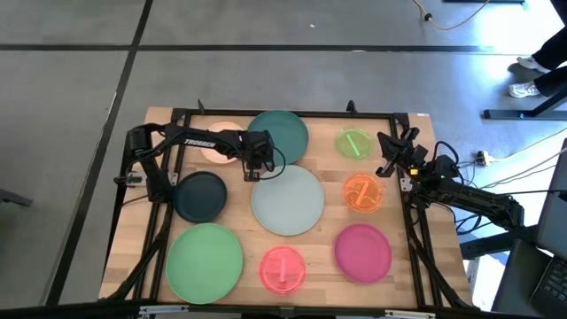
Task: Stack plastic plates
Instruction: Stack the dark green plate on top of the gray plate
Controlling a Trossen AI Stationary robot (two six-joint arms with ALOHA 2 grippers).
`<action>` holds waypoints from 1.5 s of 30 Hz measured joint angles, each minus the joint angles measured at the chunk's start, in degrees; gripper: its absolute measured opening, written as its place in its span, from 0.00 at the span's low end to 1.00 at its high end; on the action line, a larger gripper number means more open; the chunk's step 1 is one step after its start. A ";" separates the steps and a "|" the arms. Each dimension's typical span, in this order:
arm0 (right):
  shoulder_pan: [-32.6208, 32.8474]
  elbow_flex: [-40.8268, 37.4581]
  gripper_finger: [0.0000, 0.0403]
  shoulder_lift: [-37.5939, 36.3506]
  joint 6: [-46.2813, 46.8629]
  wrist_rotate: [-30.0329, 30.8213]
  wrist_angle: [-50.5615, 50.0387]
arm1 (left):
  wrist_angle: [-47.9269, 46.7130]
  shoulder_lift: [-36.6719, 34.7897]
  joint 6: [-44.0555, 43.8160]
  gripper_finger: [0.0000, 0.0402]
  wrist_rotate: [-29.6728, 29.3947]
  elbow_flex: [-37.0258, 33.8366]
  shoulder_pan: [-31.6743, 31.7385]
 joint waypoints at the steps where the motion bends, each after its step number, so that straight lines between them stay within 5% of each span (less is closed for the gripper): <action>1: 0.00 0.00 0.01 0.00 0.00 0.01 -0.01 | 0.00 0.00 0.21 0.19 0.14 0.00 0.00; 10: 0.00 0.00 0.01 0.00 0.00 0.04 -0.02 | 0.57 -0.02 2.63 0.02 0.71 0.00 0.13; 21: 0.00 0.00 0.01 -0.02 -0.23 0.08 0.00 | 0.50 -1.49 4.74 0.02 -4.23 0.73 -1.37; 45: -0.02 0.02 0.01 -0.02 -0.37 1.35 -0.09 | -0.98 -4.94 -5.49 0.02 -0.75 8.11 -24.92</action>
